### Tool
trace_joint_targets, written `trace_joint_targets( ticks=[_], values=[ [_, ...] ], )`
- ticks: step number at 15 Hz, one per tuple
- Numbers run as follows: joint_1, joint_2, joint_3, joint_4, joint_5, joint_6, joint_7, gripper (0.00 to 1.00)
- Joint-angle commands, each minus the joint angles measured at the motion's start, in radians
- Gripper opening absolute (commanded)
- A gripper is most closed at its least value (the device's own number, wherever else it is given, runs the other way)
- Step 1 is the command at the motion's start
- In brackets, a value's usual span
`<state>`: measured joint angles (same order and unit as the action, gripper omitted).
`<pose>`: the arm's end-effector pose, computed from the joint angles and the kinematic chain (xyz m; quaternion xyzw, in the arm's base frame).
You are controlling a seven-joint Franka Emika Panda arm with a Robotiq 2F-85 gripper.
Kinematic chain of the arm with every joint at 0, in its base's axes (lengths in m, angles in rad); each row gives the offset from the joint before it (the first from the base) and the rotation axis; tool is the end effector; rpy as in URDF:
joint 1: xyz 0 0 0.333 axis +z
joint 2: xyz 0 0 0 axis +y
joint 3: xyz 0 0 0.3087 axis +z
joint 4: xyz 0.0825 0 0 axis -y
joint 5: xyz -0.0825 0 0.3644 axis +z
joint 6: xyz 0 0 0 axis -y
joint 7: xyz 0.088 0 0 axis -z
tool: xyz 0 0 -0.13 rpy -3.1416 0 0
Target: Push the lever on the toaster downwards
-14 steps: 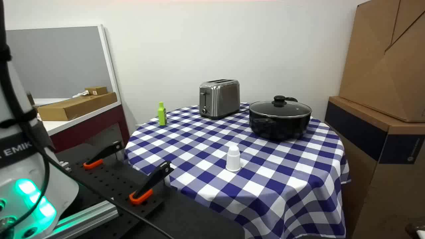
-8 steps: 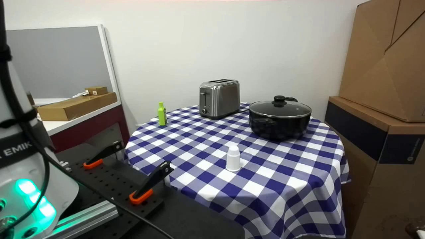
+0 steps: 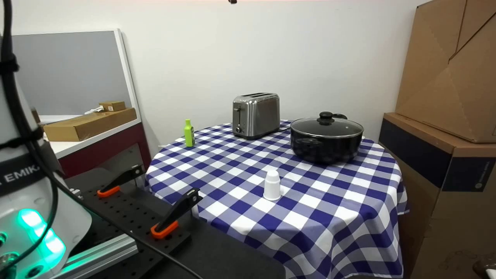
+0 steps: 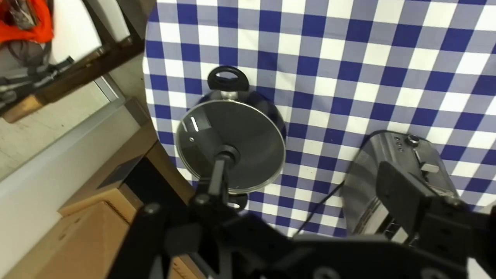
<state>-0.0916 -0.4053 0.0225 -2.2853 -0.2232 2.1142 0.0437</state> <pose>0.4406 -0.0443 0.5125 0.9876 -0.0100 0.1144 0.1073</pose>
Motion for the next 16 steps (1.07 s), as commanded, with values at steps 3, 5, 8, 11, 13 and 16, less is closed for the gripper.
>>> trace_joint_targets(
  ticks=[3,5,8,11,13,16],
  values=[
    [0.069,0.173,0.069,0.038,-0.05,0.17,0.015,0.55],
    [0.078,0.233,0.083,0.052,-0.078,0.214,0.02,0.39],
    [0.081,0.318,0.086,0.067,-0.142,0.288,0.042,0.16],
    [0.087,0.403,0.079,0.089,-0.226,0.357,0.072,0.0],
    [0.097,0.459,0.073,0.107,-0.283,0.402,0.103,0.0],
    [0.125,0.544,0.061,0.144,-0.35,0.453,0.145,0.0]
  ],
)
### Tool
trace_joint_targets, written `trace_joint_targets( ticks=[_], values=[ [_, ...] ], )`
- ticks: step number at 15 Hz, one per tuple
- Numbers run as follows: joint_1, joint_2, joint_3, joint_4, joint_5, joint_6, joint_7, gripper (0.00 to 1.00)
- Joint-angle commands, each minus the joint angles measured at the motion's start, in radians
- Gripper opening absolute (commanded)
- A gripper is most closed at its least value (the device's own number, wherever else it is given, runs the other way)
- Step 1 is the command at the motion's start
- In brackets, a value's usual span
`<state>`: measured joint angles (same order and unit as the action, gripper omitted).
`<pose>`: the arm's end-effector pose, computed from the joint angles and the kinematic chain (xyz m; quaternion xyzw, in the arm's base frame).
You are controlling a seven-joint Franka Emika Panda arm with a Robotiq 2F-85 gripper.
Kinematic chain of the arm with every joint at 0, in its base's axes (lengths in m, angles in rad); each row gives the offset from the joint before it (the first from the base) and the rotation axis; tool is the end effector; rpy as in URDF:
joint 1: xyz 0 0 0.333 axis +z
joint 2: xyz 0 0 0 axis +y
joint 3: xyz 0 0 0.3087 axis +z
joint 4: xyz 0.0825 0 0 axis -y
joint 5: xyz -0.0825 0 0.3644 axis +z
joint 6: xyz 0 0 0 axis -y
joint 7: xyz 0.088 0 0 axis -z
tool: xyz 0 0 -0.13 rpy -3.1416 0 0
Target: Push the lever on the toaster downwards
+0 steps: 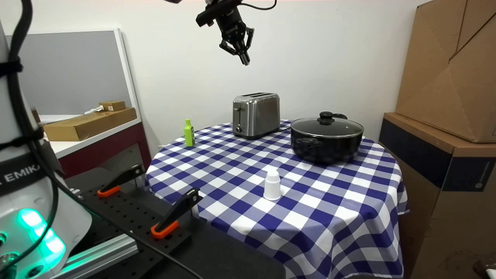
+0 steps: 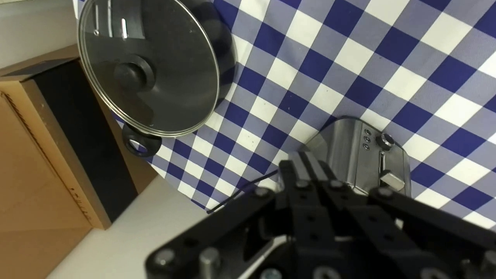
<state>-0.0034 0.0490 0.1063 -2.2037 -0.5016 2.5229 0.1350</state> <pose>0.5495 0.0547 0.3704 0.9631 0.1651 0.1500 0.1507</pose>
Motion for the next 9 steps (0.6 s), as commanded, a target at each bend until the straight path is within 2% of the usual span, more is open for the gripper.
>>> trace_joint_targets(
  ticks=[1,9],
  values=[
    [0.05,0.117,-0.027,0.078,-0.091,0.057,0.065,0.0],
    [0.179,0.319,-0.097,0.239,-0.191,0.136,0.189,0.0]
  ],
)
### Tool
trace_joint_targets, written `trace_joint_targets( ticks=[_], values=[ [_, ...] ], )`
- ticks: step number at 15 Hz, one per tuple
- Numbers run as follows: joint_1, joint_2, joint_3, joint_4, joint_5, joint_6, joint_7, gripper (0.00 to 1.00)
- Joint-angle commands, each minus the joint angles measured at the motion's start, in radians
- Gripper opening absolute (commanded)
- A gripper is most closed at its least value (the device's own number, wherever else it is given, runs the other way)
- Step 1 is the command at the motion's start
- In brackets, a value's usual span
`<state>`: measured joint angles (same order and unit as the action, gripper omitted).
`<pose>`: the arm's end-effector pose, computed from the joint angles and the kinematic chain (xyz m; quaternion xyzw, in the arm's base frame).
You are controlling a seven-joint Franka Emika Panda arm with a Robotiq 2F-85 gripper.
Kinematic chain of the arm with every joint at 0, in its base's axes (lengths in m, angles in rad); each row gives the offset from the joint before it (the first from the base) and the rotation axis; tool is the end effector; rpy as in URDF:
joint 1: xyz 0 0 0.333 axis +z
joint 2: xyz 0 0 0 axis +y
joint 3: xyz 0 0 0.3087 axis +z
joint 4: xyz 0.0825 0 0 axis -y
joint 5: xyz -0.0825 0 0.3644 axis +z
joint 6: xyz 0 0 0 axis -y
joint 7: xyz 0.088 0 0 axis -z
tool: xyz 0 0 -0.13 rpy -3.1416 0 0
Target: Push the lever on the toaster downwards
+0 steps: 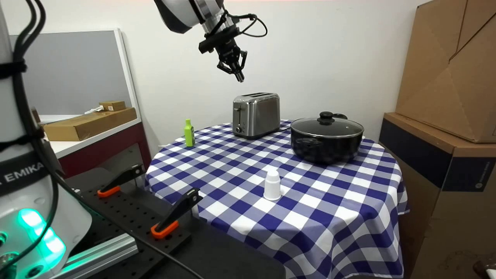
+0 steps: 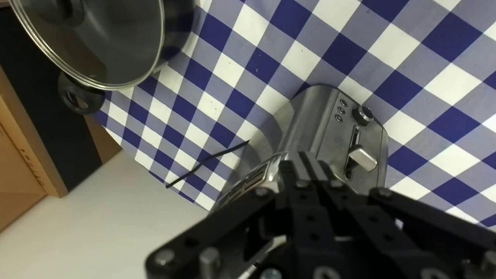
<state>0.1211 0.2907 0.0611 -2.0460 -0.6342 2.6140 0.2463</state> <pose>0.5952 0.1149 0.3100 0.9502 0.2124 0.1697 0.1521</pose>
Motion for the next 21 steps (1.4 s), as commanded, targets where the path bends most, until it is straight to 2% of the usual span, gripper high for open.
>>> trace_joint_targets(
  ticks=[1,4,9,15,21],
  values=[
    [0.071,0.096,-0.066,0.098,-0.072,0.062,0.099,0.0],
    [0.116,0.142,-0.108,0.132,-0.13,0.112,0.156,0.0],
    [0.144,0.187,-0.123,0.149,-0.239,0.166,0.233,0.0],
    [0.162,0.226,-0.147,0.158,-0.321,0.179,0.293,0.0],
    [0.163,0.265,-0.144,0.184,-0.352,0.183,0.314,0.0]
  ],
)
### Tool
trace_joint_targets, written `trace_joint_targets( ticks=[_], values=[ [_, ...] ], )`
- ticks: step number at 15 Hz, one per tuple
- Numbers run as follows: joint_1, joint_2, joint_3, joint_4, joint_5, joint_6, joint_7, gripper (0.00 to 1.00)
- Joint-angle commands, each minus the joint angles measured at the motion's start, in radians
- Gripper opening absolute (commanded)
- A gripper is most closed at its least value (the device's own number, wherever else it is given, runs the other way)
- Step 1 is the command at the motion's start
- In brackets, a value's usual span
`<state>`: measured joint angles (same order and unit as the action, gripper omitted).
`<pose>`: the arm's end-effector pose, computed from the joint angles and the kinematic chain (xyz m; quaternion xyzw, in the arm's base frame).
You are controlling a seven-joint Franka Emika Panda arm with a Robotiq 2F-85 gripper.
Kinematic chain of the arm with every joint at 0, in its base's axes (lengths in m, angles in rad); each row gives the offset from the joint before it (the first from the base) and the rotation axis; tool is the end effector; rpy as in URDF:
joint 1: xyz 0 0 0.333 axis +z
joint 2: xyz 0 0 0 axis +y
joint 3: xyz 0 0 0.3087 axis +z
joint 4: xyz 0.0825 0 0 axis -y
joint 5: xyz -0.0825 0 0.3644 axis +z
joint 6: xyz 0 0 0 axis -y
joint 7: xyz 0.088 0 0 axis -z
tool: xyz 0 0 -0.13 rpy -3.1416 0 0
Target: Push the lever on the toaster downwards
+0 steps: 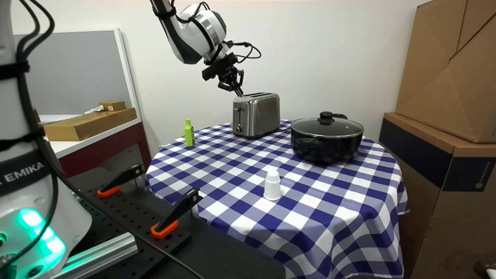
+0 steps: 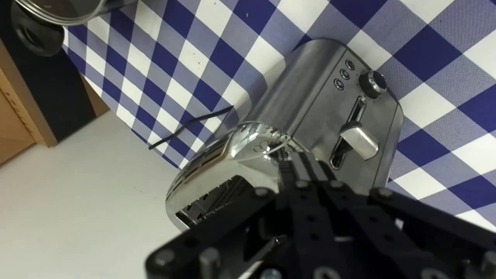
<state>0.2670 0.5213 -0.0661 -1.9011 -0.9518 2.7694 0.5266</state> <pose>0.6242 0.1585 0.2376 0.9227 0.2515 0.2283 0.1824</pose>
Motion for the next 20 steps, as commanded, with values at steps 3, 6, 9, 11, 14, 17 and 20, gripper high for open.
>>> trace_joint_targets(
  ticks=[3,6,9,11,14,17,20],
  values=[
    [0.018,0.05,-0.014,0.058,-0.032,0.029,0.03,0.0],
    [0.018,0.065,-0.014,0.071,-0.03,0.03,0.026,0.0],
    [0.02,0.08,-0.015,0.079,-0.032,0.03,0.026,0.0],
    [0.019,0.089,-0.011,0.084,-0.027,0.03,0.021,0.0],
    [0.021,0.098,-0.007,0.09,-0.024,0.028,0.017,0.0],
    [0.023,0.108,-0.006,0.098,-0.023,0.029,0.014,0.0],
    [0.023,0.116,-0.003,0.1,-0.019,0.031,0.008,0.0]
  ],
)
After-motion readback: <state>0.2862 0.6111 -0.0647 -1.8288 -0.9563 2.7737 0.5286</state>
